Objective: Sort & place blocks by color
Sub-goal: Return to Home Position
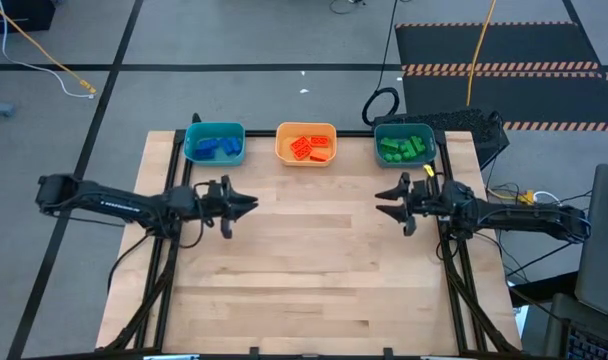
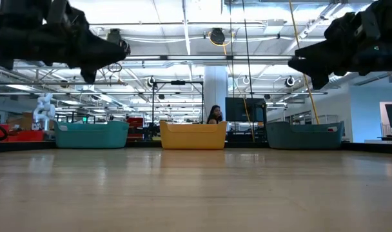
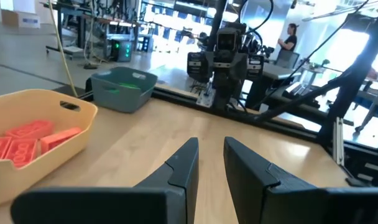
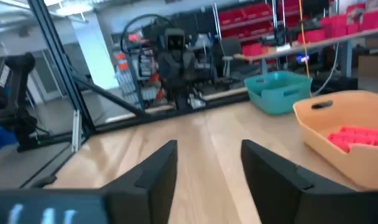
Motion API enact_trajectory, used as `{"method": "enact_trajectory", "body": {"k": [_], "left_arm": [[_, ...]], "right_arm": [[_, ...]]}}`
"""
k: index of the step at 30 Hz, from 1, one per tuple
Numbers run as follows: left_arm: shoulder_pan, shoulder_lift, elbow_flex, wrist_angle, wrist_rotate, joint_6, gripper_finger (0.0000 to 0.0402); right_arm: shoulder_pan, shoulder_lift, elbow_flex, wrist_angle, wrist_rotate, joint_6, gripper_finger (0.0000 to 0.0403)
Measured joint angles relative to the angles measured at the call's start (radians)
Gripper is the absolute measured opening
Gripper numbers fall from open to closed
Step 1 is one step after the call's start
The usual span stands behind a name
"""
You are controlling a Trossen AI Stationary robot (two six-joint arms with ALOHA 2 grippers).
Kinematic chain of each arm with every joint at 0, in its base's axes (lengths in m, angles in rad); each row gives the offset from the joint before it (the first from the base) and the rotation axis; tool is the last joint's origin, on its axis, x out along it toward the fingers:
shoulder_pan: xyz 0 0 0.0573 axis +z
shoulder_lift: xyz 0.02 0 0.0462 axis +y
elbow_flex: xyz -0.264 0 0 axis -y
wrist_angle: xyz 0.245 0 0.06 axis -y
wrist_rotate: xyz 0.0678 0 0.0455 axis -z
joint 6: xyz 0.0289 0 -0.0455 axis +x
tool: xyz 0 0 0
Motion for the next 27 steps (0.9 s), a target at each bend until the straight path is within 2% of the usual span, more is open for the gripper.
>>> {"method": "enact_trajectory", "body": {"k": [7,11,14,21,27], "left_arm": [[0.0,-0.078,-0.093,-0.008,0.0,-0.006,0.0072],[-0.011,-0.09,-0.117,-0.057,-0.008,-0.028,0.0034],[-0.043,-0.091,-0.117,-0.083,-0.008,-0.025,0.0007],[-0.085,-0.109,-0.117,-0.168,-0.045,0.012,0.0003],[-0.071,-0.21,-0.117,-0.254,-0.043,0.042,0.0002]], "right_arm": [[0.0,-0.006,-0.001,-0.034,-0.019,0.001,0.0072],[0.002,-0.006,-0.002,-0.066,-0.043,-0.004,0.0012],[0.002,-0.006,-0.003,-0.067,-0.07,-0.009,0.0008],[0.002,-0.006,-0.003,-0.087,-0.072,-0.041,0.0002],[0.002,-0.006,-0.004,-0.106,-0.073,-0.039,0.0001]]}}
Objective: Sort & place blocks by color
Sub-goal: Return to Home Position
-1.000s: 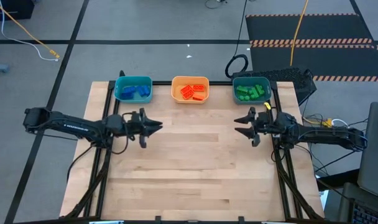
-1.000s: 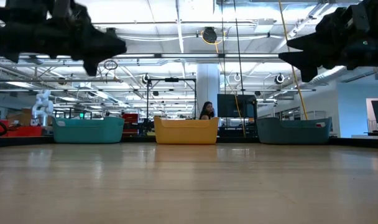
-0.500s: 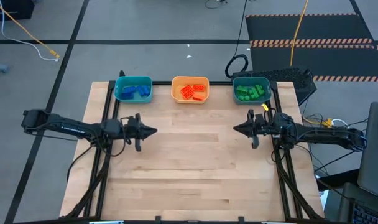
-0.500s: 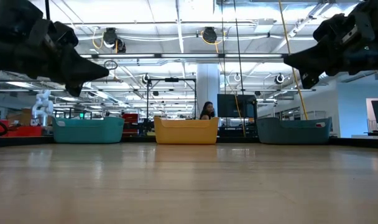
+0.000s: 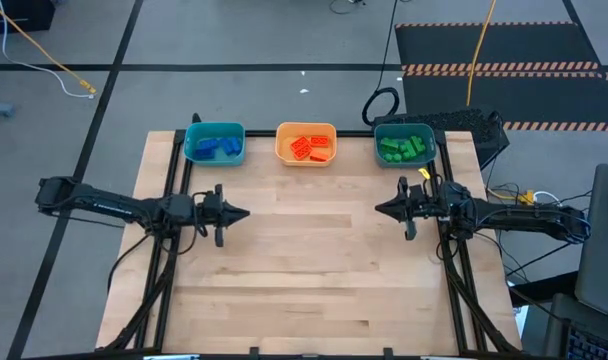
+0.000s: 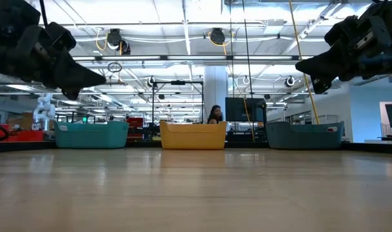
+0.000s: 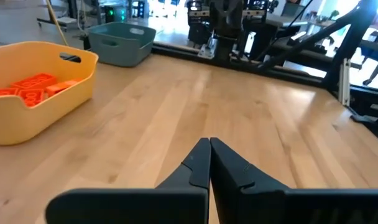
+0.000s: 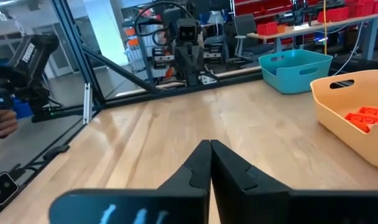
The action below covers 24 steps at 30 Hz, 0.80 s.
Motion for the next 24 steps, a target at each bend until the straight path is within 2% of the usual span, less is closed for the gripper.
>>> {"method": "enact_trajectory", "body": {"k": [7,12,18,24], "left_arm": [[0.007,-0.196,0.0,-0.2,0.001,-0.005,0.0002],[0.007,-0.317,0.0,-0.331,0.001,-0.017,0.0002],[0.005,-0.418,0.0,-0.395,0.002,-0.007,0.0003],[0.005,-0.475,0.002,-0.429,0.0,-0.024,0.0004]], "right_arm": [[0.0,-0.028,-0.001,-0.008,-0.008,-0.024,0.0001],[0.0,-0.07,-0.001,-0.022,-0.08,-0.034,0.0001],[0.0,-0.147,-0.001,-0.134,-0.083,-0.059,0.0],[0.0,-0.239,-0.001,-0.175,-0.103,-0.025,0.0]]}}
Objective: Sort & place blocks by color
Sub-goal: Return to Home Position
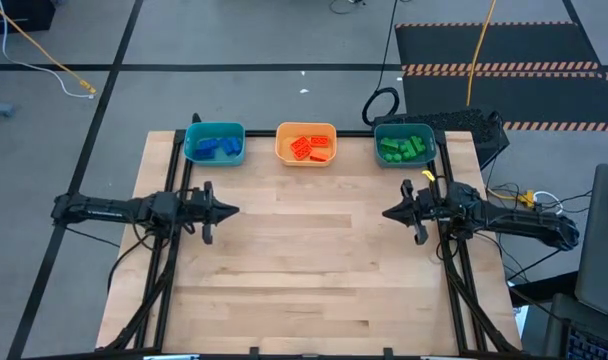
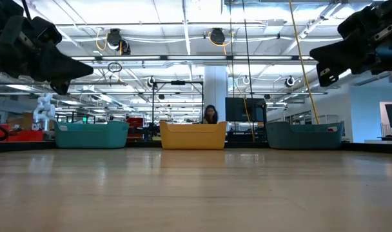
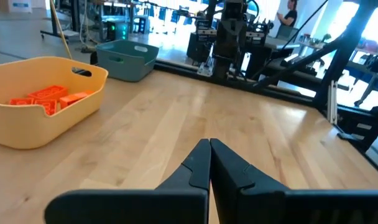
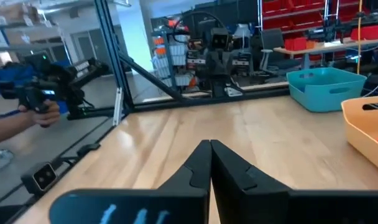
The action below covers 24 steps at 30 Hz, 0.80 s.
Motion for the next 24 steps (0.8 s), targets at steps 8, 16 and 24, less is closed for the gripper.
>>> {"method": "enact_trajectory", "body": {"k": [8,16,24], "left_arm": [[0.03,0.0,0.0,-0.001,-0.015,0.009,0.0004],[0.041,0.001,0.0,-0.002,-0.016,-0.007,0.0005],[0.041,0.001,0.0,-0.003,-0.019,-0.026,0.0006]], "right_arm": [[0.0,-0.049,0.0,-0.127,0.111,0.04,0.0],[0.062,-0.05,0.0,-0.131,0.164,0.062,0.0],[0.205,-0.012,0.0,-0.129,0.344,0.022,0.0]]}}
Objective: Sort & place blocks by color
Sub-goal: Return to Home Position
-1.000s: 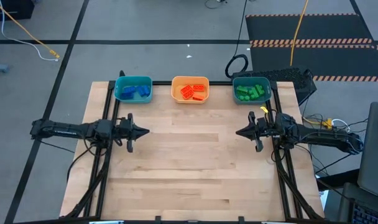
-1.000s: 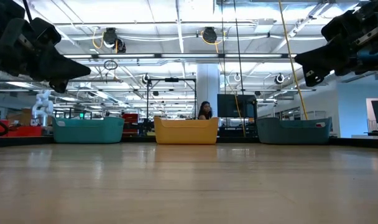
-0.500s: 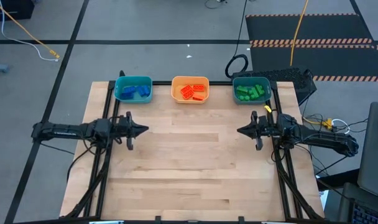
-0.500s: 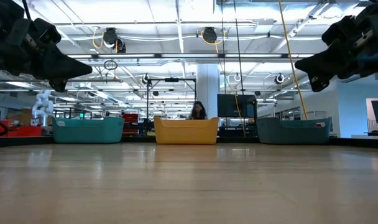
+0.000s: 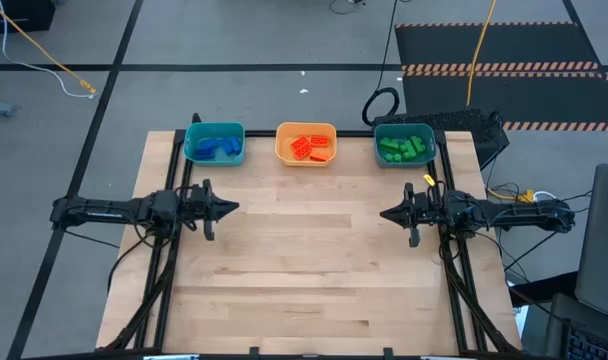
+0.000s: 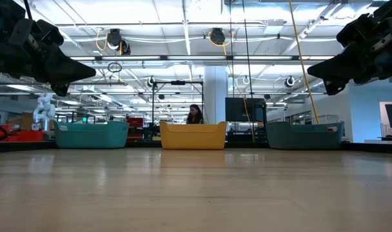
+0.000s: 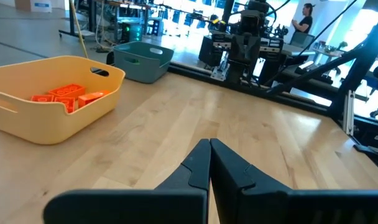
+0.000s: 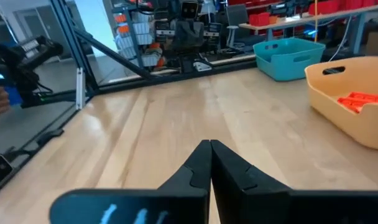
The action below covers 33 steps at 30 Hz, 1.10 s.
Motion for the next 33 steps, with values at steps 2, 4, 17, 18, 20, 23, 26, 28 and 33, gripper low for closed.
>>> {"method": "enact_trajectory", "body": {"k": [2,4,17,18,20,23,26,28,33], "left_arm": [[0.0,0.0,0.0,0.0,0.0,0.0,0.0005],[0.0,0.0,0.0,0.0,0.0,-0.001,0.0002],[-0.013,-0.013,0.028,-0.042,0.046,-0.01,0.0005],[-0.017,-0.016,0.035,-0.053,0.046,0.0,0.0007],[-0.02,-0.027,0.043,-0.104,0.023,-0.001,0.0007],[-0.02,-0.03,0.044,-0.13,0.006,-0.026,0.0003],[-0.021,-0.03,0.044,-0.13,0.003,-0.028,0.0007],[-0.021,-0.03,0.044,-0.13,-0.006,-0.03,0.0008],[-0.038,-0.03,0.043,-0.114,0.006,0.054,0.0003]], "right_arm": [[0.021,0.006,0.0,0.014,0.037,-0.029,0.0],[0.033,0.008,0.0,0.035,0.054,-0.052,0.0],[0.083,-0.012,0.0,0.063,0.077,-0.066,0.0],[0.091,-0.019,0.0,0.056,0.078,-0.067,0.0],[0.101,-0.032,0.0,0.047,0.08,-0.071,0.0],[0.108,-0.05,0.0,0.043,0.082,-0.067,0.0],[0.114,-0.06,0.0,0.032,0.082,-0.065,0.0],[0.117,-0.06,0.0,0.029,0.082,-0.057,0.0],[0.117,-0.06,0.0,0.035,0.074,-0.069,0.0]]}}
